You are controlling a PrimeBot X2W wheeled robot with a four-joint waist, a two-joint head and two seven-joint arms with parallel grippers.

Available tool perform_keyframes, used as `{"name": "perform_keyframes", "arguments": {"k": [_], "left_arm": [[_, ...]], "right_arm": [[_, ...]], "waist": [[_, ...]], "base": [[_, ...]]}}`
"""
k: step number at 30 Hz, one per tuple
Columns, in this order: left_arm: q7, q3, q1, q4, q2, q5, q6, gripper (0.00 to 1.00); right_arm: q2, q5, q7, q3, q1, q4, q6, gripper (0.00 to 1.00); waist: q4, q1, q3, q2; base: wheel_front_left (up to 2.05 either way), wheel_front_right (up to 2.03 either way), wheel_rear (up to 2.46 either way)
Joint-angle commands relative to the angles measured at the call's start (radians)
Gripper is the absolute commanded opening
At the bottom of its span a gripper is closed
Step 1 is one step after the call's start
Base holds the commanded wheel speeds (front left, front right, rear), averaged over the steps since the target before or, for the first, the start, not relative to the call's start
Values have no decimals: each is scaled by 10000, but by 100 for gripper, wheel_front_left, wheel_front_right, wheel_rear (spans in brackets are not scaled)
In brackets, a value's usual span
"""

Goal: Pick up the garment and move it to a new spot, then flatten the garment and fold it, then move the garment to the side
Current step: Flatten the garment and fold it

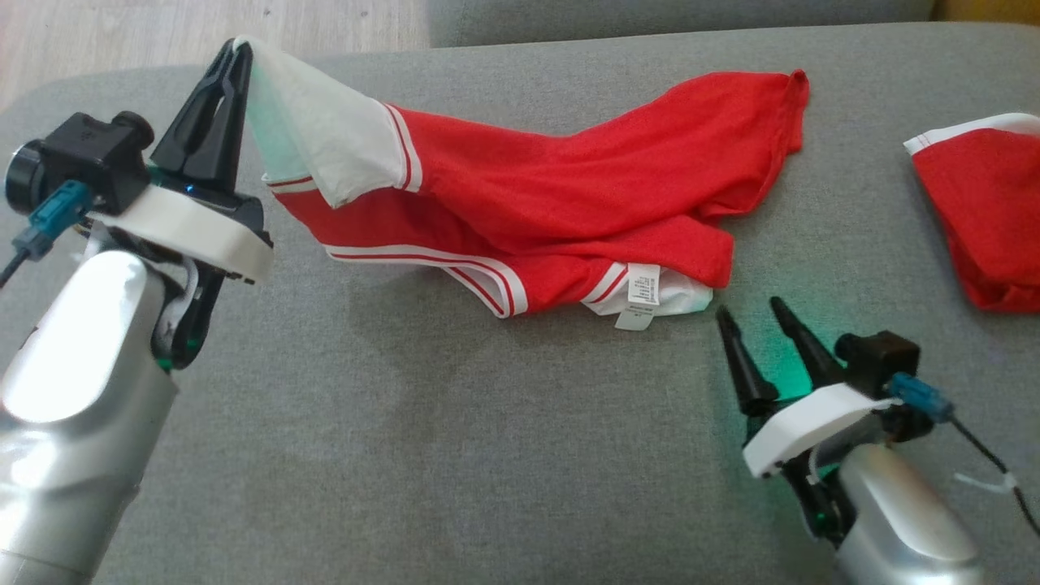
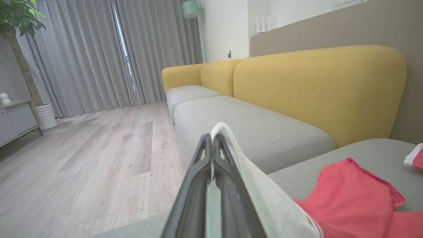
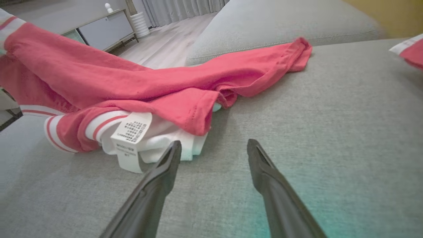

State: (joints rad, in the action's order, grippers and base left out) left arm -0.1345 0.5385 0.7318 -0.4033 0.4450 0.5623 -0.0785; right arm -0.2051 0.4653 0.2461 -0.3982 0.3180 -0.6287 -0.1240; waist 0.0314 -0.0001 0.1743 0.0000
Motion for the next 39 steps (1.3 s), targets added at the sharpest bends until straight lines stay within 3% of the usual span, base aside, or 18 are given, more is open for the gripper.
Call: {"name": "perform_keyframes", "arguments": {"k": [1, 5, 10, 14, 18, 20, 21, 31, 39], "left_arm": [[-40, -397, 497, 264, 467, -77, 62, 0], [-30, -315, 585, 268, 402, -103, 76, 0], [-26, -238, 657, 274, 355, -110, 88, 0], [-14, -171, 700, 286, 327, -114, 115, 0], [-19, -143, 738, 290, 292, -92, 144, 0], [-28, -118, 751, 283, 272, -88, 148, 0], [-31, -102, 755, 276, 265, -87, 148, 0], [-399, 24, 632, 122, 342, -208, 135, 0], [-880, 242, 493, 423, 876, -838, 113, 0]], "right_arm": [[113, 16, 57, -131, 230, 211, -67, 100], [309, 14, 86, -226, 383, -4, -67, 100], [436, -80, 126, -251, 686, -348, -67, 82], [501, -198, 149, -180, 967, -591, -67, 54], [516, -201, 153, -193, 1102, -681, -67, 42], [507, -213, 154, -194, 1141, -705, -67, 24], [505, -218, 154, -195, 1150, -711, -67, 1], [108, -297, 155, 224, 1055, 21, -67, 0], [-1197, -231, 72, 1338, 1417, 1967, -67, 0]], "waist": [[23, 1, 24, 0], [126, 1, 89, 0], [269, 1, 189, 0], [392, 1, 266, 0], [472, 1, 324, 0], [508, 1, 343, 0], [522, 1, 347, 0], [404, 1, -120, 0], [5, 1, -1209, 0]], "base": [[0, 0, 0], [0, 0, 0], [0, 0, 0], [0, 0, 0], [0, 0, 0], [0, 0, 0], [0, 0, 0], [0, 0, 0], [0, 0, 0]]}}
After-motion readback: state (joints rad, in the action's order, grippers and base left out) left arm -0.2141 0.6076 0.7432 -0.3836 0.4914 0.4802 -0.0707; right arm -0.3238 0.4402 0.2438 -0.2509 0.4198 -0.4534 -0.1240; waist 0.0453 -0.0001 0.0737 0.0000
